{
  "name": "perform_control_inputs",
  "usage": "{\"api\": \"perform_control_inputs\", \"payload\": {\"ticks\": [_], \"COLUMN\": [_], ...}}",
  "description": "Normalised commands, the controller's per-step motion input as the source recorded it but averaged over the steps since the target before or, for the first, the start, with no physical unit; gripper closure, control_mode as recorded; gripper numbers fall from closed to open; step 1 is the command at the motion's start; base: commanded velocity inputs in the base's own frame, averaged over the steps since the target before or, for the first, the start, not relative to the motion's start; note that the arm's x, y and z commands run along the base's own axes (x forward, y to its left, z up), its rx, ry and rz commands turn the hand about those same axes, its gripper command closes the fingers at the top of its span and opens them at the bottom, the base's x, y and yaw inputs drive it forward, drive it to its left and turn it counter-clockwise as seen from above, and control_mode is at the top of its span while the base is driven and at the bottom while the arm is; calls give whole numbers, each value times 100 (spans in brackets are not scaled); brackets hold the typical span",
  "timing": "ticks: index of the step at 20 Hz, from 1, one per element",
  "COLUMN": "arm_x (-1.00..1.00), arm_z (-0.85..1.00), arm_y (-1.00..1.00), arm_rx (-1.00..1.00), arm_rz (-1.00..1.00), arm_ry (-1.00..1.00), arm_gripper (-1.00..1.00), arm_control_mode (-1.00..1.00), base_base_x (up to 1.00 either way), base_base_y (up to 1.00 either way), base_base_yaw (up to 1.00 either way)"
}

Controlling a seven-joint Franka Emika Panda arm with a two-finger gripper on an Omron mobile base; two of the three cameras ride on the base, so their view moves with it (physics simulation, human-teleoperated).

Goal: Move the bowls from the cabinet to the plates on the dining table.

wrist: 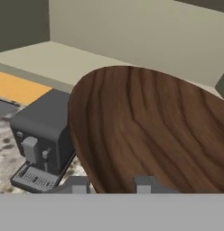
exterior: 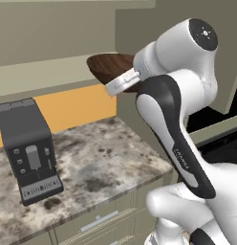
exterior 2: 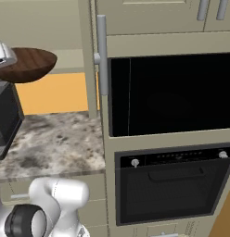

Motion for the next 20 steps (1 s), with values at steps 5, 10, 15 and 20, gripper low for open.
{"api": "perform_control_inputs", "payload": {"ticks": [5,10,15,20], "arm_x": [-56,-54,-51,-20], "arm_z": [-15,-41,-34,-45], "arm_y": [-14,-19,-18,-22], "arm_rx": [4,1,0,0], "arm_rz": [0,0,0,0], "arm_ry": [0,1,2,7], "arm_gripper": [100,100,100,100], "arm_control_mode": [-100,-100,-100,-100], "base_base_x": [0,0,0,0], "base_base_y": [0,0,0,0], "base_base_yaw": [0,0,0,0]}}
